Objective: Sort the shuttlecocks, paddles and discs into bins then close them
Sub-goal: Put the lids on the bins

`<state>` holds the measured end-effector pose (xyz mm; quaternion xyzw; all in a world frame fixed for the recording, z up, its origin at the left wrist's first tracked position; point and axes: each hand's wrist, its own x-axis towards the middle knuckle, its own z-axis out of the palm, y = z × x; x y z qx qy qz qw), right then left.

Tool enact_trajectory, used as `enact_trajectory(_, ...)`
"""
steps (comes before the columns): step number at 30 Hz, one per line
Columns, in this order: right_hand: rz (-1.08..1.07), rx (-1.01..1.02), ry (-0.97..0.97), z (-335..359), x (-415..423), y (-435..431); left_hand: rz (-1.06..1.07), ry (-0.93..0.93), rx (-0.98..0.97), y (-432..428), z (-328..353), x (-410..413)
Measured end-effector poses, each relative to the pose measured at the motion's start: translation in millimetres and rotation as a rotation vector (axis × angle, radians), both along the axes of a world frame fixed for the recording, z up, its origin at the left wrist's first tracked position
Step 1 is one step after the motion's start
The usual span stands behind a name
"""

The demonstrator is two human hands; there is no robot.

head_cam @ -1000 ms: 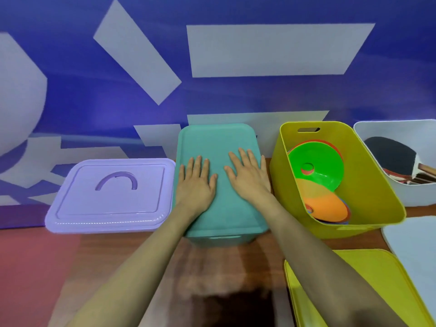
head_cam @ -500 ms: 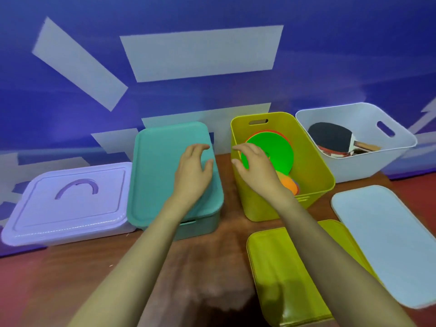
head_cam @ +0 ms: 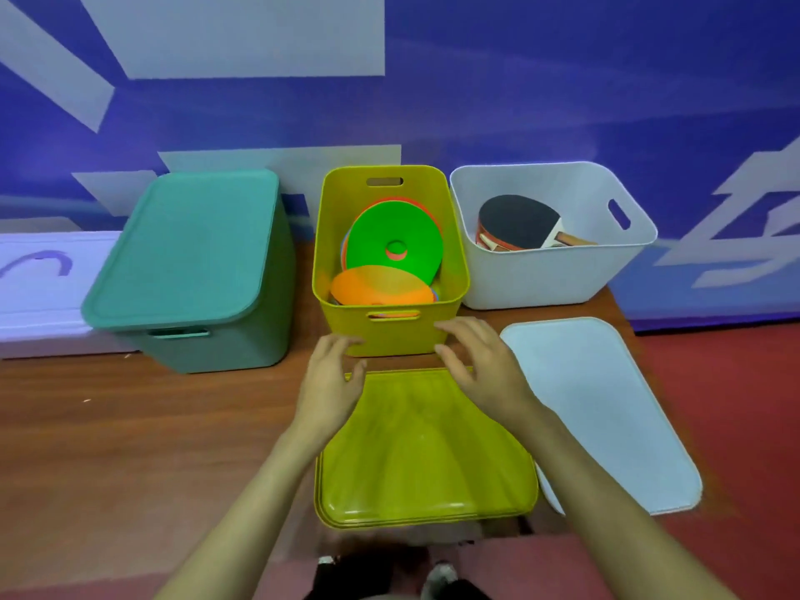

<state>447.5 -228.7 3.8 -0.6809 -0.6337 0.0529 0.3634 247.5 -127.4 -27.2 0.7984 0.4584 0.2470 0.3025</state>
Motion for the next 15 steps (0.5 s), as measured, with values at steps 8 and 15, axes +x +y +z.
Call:
enact_trajectory(8,0.007,-0.605,0.011,-114.9,5.3,-43.4,0.189,0.561,-0.398,-29.6,-77.8,-23.3)
enact_trajectory(15,0.093,-0.691,-0.038,-135.6,11.1,-69.2,0.284,0.618,-0.317,-42.6,-94.5,-24.4)
